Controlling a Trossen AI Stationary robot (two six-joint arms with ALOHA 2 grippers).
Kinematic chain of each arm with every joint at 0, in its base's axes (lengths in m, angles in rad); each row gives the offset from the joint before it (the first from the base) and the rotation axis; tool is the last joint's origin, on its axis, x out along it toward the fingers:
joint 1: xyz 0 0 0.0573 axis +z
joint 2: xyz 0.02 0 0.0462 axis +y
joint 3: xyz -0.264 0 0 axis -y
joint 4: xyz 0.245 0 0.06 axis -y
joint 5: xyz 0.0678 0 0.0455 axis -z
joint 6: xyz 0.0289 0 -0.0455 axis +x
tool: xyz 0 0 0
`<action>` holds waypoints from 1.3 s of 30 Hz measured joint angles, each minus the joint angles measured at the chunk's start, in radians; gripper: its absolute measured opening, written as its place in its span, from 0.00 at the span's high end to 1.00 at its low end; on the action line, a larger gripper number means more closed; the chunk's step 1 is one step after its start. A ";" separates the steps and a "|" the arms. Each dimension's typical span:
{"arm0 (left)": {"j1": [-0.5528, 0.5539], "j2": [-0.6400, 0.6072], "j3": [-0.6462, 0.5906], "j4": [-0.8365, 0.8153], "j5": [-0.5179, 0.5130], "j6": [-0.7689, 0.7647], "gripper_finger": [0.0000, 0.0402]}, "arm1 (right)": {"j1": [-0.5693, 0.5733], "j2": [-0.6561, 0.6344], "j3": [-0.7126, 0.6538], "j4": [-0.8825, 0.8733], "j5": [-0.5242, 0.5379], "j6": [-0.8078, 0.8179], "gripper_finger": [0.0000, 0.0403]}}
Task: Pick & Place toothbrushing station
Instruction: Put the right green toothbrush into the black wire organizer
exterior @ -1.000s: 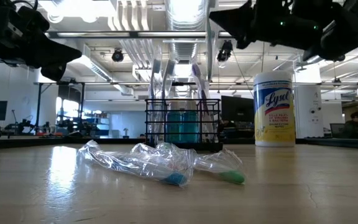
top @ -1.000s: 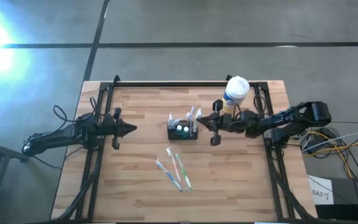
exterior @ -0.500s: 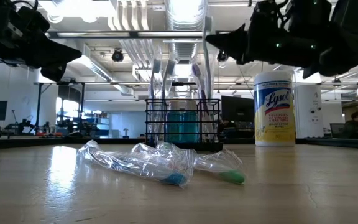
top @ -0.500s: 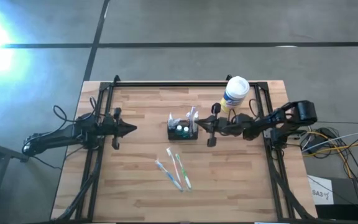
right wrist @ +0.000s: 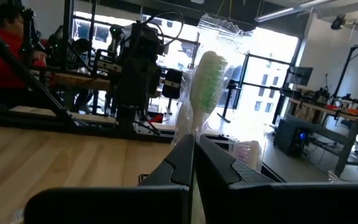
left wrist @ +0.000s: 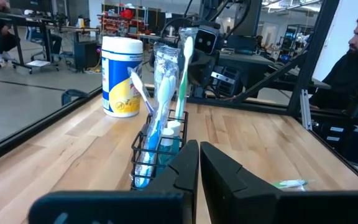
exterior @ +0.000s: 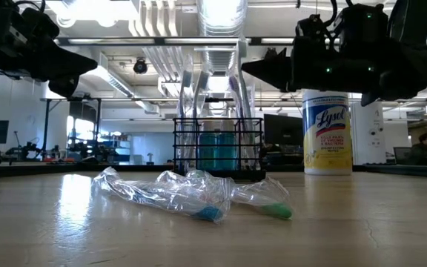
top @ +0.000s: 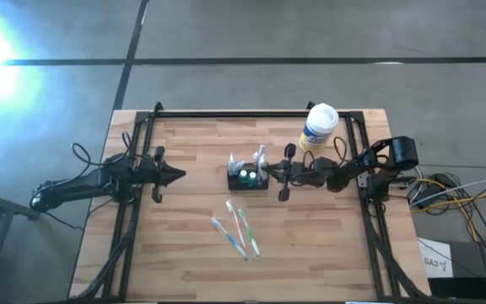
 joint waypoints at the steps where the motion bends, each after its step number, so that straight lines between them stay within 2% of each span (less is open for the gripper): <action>1: 0.000 0.000 0.000 0.000 0.000 0.000 0.95 | 0.000 0.000 0.000 -0.002 0.000 0.000 0.98; 18: 0.000 0.000 0.000 0.000 0.000 0.000 0.95 | 0.000 0.000 -0.051 -0.008 0.000 0.045 0.98; 26: 0.000 0.000 0.000 0.000 0.000 0.000 0.95 | 0.000 0.000 -0.025 -0.058 0.001 0.042 0.98; 39: 0.000 0.000 -0.010 0.001 0.000 0.001 0.95 | 0.000 0.000 0.001 -0.120 0.058 0.049 0.98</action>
